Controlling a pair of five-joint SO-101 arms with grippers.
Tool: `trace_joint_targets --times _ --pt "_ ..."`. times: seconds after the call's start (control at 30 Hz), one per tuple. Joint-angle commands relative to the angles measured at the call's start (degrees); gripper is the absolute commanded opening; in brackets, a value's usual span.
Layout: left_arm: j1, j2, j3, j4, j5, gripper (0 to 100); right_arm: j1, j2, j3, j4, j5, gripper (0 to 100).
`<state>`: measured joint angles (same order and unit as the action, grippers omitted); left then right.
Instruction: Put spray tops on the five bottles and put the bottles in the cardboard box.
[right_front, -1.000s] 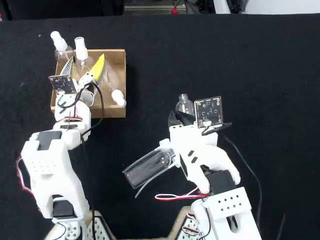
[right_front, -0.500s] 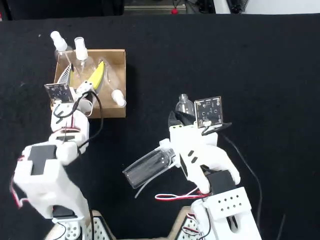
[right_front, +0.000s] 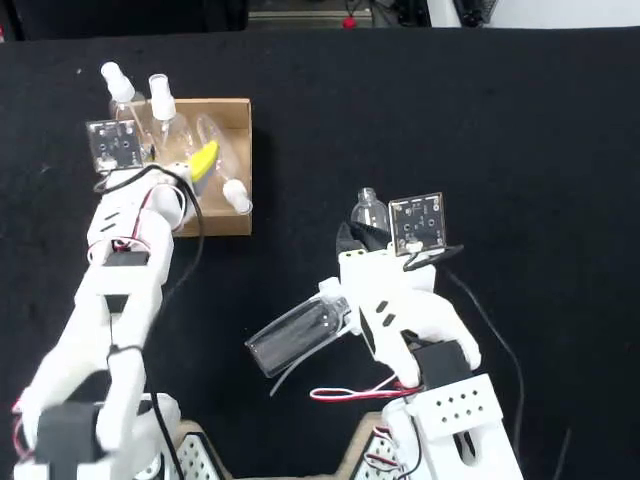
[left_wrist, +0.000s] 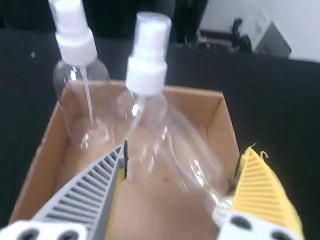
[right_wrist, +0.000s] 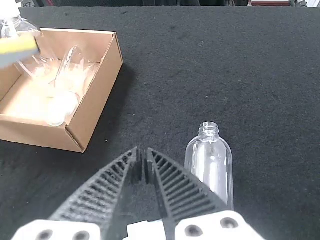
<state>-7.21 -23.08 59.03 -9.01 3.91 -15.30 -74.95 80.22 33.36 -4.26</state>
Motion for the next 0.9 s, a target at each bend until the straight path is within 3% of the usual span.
trace_joint_targets --times 0.0,0.2,0.3,0.4,0.6,0.87 --pt "1.8 -8.4 -2.3 15.7 -0.4 34 -0.6 -1.0 -0.7 -1.6 -0.3 1.2" --pt "7.7 -14.2 -4.3 25.3 0.4 34 -0.6 -1.0 -0.6 -1.6 -0.3 1.2" --pt "8.2 -13.9 -10.2 31.2 5.3 34 -0.6 -1.0 -0.6 -1.6 -0.3 1.2" --pt "8.0 -9.5 -19.7 40.2 9.7 34 -0.6 -1.0 -0.6 -1.6 -0.3 1.2" --pt "8.3 5.6 -39.5 57.4 11.5 34 -0.6 -1.0 -0.5 -1.6 -0.3 1.2" --pt "8.0 17.5 -50.4 61.8 19.7 34 -0.5 -1.0 -0.5 -1.6 -0.3 1.2"
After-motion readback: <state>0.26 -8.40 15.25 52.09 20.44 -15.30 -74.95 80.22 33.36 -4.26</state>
